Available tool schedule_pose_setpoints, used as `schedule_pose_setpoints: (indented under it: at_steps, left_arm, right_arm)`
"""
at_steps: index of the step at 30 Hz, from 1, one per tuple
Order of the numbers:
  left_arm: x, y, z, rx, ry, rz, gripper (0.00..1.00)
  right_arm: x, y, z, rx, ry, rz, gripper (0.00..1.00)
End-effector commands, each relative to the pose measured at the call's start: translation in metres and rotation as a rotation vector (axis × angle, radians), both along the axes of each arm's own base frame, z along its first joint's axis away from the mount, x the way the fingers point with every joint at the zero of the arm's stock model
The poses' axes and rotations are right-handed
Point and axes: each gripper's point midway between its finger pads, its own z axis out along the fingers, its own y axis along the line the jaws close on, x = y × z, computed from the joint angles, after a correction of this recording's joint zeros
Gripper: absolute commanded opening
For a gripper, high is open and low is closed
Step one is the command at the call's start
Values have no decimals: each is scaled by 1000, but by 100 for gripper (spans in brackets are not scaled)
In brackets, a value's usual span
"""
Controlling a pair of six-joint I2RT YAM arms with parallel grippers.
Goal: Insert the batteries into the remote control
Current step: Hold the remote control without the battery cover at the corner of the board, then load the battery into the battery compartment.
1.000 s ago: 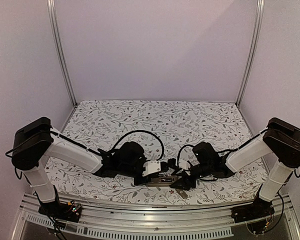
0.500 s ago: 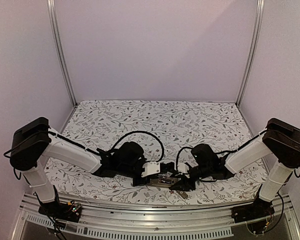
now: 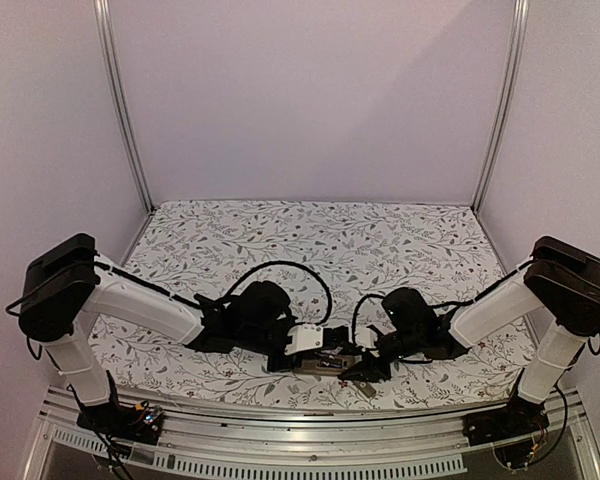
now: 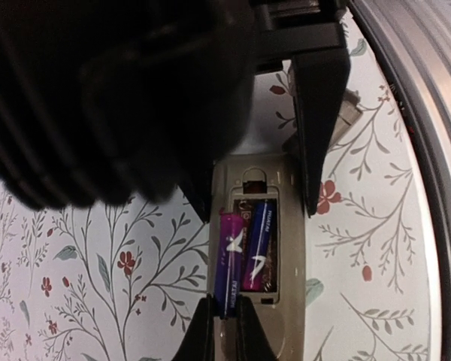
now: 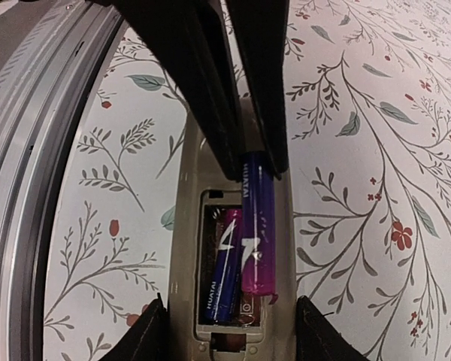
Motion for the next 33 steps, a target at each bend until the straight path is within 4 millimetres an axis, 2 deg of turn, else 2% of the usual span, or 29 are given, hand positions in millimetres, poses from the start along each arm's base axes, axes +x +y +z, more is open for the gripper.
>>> schedule_pose_setpoints:
  at_steps: [1,8,12,18,24,33]
  left_arm:
    - [-16,-1,11,-35,21,-46,0]
    - [-9,-4,-1,38,3,-23,0]
    - [-14,-2,-4,93,-21,-20,0]
    - [-19,3,-19,216,-78,-22,0]
    - [2,4,-12,267,-201,60,0]
    - [0,9,-9,331,-222,59,0]
  right_arm:
    - [-2,3,-5,2,-11,8,37]
    - [1,5,-3,9,-19,2,37]
    - [2,6,0,14,-26,-4,37]
    - [4,6,2,15,-30,-10,37]
    - [4,7,5,20,-24,-16,37]
    - [2,6,5,20,-24,-17,37]
